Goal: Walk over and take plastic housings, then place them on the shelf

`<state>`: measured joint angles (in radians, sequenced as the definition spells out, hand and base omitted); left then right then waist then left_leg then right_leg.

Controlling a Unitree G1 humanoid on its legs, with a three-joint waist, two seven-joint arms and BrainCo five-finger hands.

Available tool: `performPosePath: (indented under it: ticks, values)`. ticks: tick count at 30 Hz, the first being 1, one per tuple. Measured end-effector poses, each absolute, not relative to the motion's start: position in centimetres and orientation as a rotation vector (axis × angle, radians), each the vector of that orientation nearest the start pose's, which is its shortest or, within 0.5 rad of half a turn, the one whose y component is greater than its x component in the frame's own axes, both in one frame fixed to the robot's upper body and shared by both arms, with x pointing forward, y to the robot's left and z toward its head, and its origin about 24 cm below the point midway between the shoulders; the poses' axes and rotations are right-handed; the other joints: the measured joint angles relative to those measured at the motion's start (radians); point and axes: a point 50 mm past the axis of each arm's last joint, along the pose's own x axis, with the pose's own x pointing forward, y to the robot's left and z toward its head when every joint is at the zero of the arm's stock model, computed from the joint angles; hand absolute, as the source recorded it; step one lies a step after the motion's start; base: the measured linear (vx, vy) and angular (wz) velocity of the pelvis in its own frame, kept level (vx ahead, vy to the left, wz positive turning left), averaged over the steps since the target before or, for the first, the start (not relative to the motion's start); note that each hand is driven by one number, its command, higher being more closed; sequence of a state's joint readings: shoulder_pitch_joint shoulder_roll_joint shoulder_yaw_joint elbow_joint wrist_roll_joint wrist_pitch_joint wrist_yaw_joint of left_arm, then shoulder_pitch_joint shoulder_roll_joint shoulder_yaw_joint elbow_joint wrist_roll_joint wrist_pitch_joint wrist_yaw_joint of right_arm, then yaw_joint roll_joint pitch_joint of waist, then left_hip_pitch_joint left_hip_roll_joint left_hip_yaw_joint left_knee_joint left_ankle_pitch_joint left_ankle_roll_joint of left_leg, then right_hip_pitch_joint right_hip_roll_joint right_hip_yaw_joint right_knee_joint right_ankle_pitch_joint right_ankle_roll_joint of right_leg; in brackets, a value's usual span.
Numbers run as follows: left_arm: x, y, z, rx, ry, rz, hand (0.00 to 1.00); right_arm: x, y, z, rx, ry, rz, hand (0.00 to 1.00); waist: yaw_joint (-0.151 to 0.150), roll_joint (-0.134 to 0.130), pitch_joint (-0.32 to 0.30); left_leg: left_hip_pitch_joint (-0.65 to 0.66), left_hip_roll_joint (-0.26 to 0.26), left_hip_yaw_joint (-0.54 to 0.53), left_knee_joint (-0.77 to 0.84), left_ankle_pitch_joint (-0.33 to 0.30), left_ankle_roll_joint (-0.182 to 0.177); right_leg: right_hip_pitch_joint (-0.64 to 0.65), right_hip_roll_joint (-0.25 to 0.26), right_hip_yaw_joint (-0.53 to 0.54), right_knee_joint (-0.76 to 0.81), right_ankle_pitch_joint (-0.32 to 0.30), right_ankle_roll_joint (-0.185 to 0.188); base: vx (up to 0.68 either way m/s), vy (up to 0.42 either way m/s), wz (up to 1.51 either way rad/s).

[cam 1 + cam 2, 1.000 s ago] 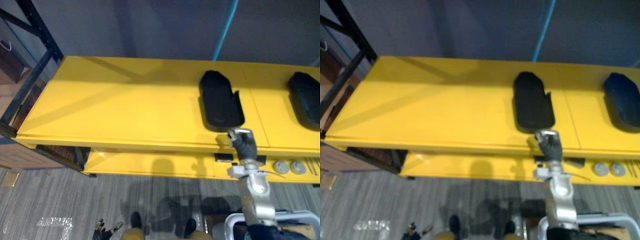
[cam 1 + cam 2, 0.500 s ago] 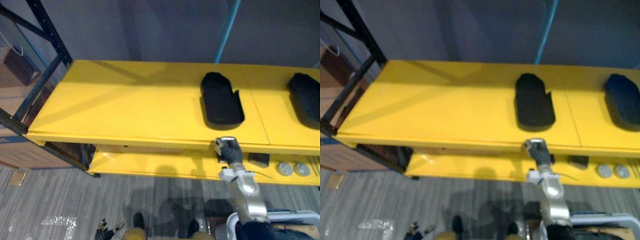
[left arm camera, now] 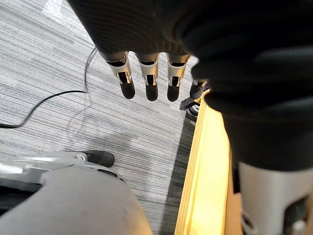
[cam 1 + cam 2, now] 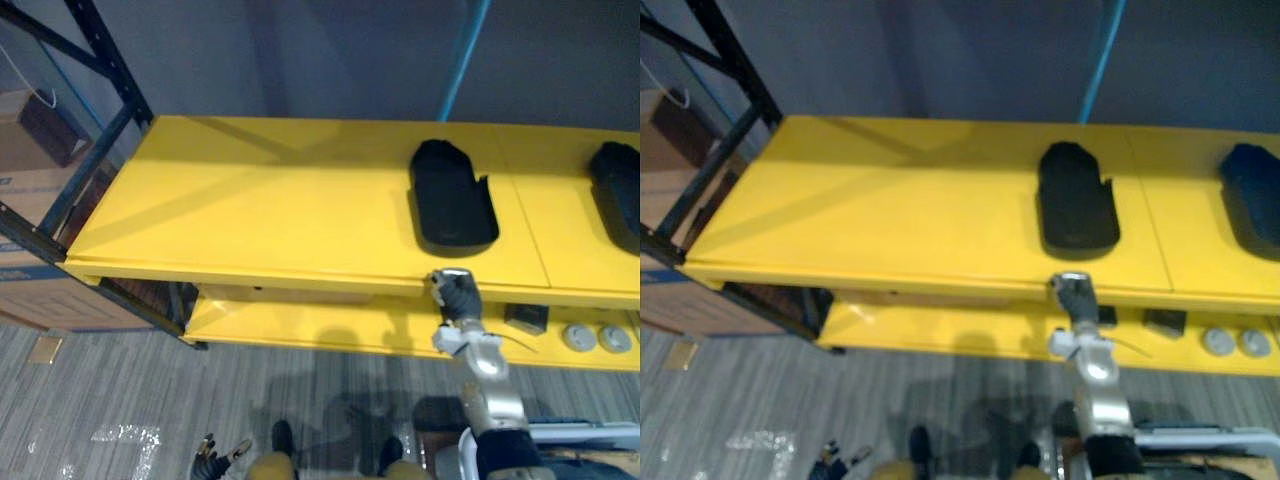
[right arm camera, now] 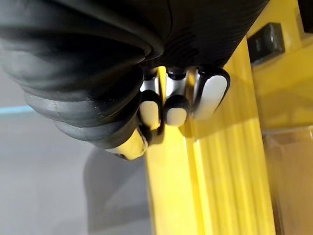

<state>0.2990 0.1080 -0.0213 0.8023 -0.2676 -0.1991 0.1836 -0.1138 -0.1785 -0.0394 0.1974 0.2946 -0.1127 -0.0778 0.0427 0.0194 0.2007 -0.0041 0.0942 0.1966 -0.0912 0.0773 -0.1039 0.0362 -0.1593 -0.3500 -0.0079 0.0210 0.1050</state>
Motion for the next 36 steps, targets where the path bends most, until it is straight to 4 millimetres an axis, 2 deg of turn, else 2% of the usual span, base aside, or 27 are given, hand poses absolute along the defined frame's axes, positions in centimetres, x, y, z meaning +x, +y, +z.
performPosePath:
  ticks: [7,11,15,20,25,29,32,36]
  values:
    - [7.2,20.7,-14.3,-0.050,0.890,0.412,0.00,27.6,-19.6,4.2,0.093,-0.040,-0.156,1.00,-0.002,-0.005,0.004,-0.015,-0.003,-0.006,0.000,0.002,0.001,-0.004,-0.002,0.001,-0.003,0.004,0.008,-0.03,0.002,0.02]
    - [7.5,20.6,-14.2,-0.054,0.878,0.411,0.00,27.6,-19.6,5.1,0.096,-0.069,-0.162,1.00,-0.004,0.003,0.027,-0.016,-0.002,-0.005,0.000,0.004,0.002,-0.006,-0.001,0.004,-0.002,0.006,0.010,0.00,0.000,0.00]
    - [7.5,20.3,-14.1,-0.067,0.866,0.416,0.00,26.4,-20.1,6.9,0.087,-0.144,-0.188,1.00,-0.003,0.010,0.044,-0.034,0.005,0.006,0.000,0.011,0.005,-0.039,0.000,0.021,-0.001,0.021,0.014,0.04,-0.024,-0.07]
    - [7.4,20.5,-13.9,-0.073,0.845,0.434,0.00,24.5,-22.7,10.9,0.051,-0.338,-0.289,1.00,-0.021,-0.013,0.058,-0.030,0.008,0.013,0.001,0.011,0.004,-0.038,0.004,0.037,0.002,0.029,0.010,0.07,0.002,-0.03]
    - [7.3,20.8,-13.8,-0.072,0.829,0.445,0.00,23.2,-22.9,10.9,0.030,-0.347,-0.297,1.00,-0.028,-0.022,0.062,-0.012,0.012,0.036,0.000,0.001,0.001,-0.039,0.007,0.078,0.003,0.027,0.008,0.00,0.006,-0.16]
    - [6.8,21.0,-13.8,-0.112,0.816,0.514,0.00,21.4,-22.9,11.4,0.014,-0.371,-0.298,1.00,-0.044,-0.028,0.064,-0.013,0.012,0.054,0.000,-0.006,0.001,-0.048,0.007,0.081,0.004,0.023,0.007,-0.04,0.005,-0.08]
    - [6.6,21.0,-13.8,-0.113,0.814,0.519,0.00,20.8,-22.8,11.8,0.009,-0.396,-0.291,1.00,-0.050,-0.035,0.064,-0.014,0.010,0.061,0.000,-0.004,-0.001,-0.055,0.007,0.089,0.005,0.021,0.010,-0.02,0.010,-0.09]
    - [6.5,21.3,-13.8,-0.128,0.807,0.538,0.00,20.2,-22.8,11.4,-0.001,-0.378,-0.282,1.00,-0.056,-0.047,0.061,-0.015,0.010,0.059,0.001,0.000,0.002,-0.055,0.005,0.088,0.005,0.025,0.014,0.00,0.000,0.00]
